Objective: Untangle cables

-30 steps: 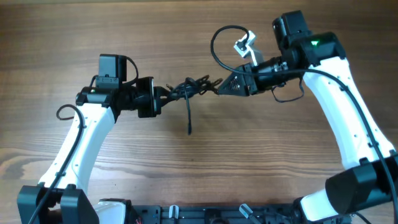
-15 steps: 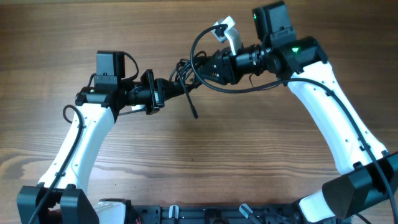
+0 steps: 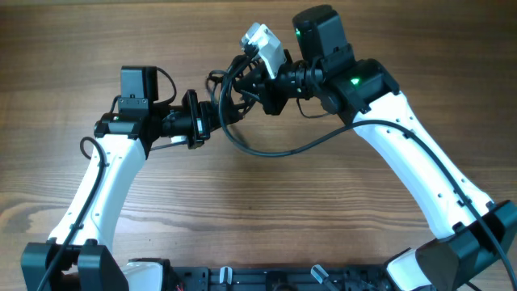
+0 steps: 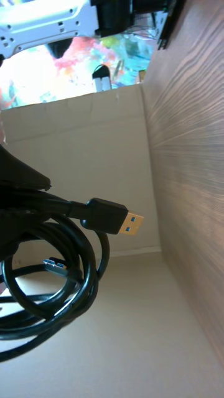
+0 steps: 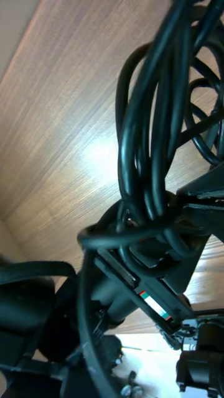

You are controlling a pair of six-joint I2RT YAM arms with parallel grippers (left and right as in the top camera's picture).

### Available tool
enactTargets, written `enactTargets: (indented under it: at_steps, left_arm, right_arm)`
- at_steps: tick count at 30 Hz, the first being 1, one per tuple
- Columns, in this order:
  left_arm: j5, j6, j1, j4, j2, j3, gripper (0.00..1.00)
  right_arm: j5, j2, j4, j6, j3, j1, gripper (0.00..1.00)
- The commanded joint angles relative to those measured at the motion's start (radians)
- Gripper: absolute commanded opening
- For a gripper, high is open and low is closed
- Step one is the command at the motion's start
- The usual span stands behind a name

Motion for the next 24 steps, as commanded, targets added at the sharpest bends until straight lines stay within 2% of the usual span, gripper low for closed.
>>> enactTargets:
  at_steps: [1, 2, 3, 4, 5, 12, 14, 16, 18, 20, 22, 24]
  left_arm:
    - [-0.119, 0.121, -0.021, 0.003, -0.022, 0.004, 0.04]
    - [-0.12, 0.121, -0.021, 0.003, -0.021, 0.004, 0.04]
    - [-0.12, 0.113, -0.021, 0.003, -0.021, 0.004, 0.04]
    - [-0.105, 0.113, -0.021, 0.003, -0.021, 0.004, 0.04]
    - [-0.082, 0.113, -0.021, 0.003, -0.021, 0.004, 0.04]
    - [-0.037, 0.114, -0.021, 0.003, -0.021, 0.004, 0.04]
    - [-0.01, 0.114, -0.021, 0.003, -0.021, 0.004, 0.04]
    - [0.005, 0.113, -0.021, 0.003, -0.021, 0.004, 0.04]
    - [0.007, 0.113, -0.019, 0.003, -0.021, 0.004, 0.04]
    - [0.007, 0.113, -0.019, 0.003, -0.02, 0.004, 0.04]
    - [0.007, 0.106, -0.019, 0.003, -0.02, 0.004, 0.04]
    - [0.007, 0.106, -0.019, 0.003, -0.02, 0.004, 0.04]
  right_arm:
    - [0.021, -0.008, -0.043, 0.058, 0.017, 0.005, 0.04]
    - [0.026, -0.014, -0.054, 0.048, 0.017, 0.002, 0.06]
    - [0.024, -0.019, -0.053, 0.026, 0.017, 0.002, 0.12]
    - [0.024, -0.025, -0.052, -0.013, 0.017, 0.002, 0.33]
    - [0.024, -0.034, -0.048, -0.044, 0.017, 0.002, 0.36]
    - [0.022, -0.077, -0.011, -0.148, 0.017, 0.013, 0.32]
    - [0.02, -0.076, 0.006, -0.211, 0.017, 0.039, 0.33]
    - [0.034, -0.075, 0.0, -0.227, 0.017, 0.061, 0.33]
    - [0.136, -0.079, -0.017, -0.234, 0.017, 0.063, 0.36]
    - [0.108, -0.097, -0.011, -0.234, 0.017, 0.059, 0.37]
    - [0.123, -0.147, -0.038, -0.238, 0.017, 0.056, 0.41]
    - [0.216, -0.172, -0.121, -0.238, 0.017, 0.039, 0.43]
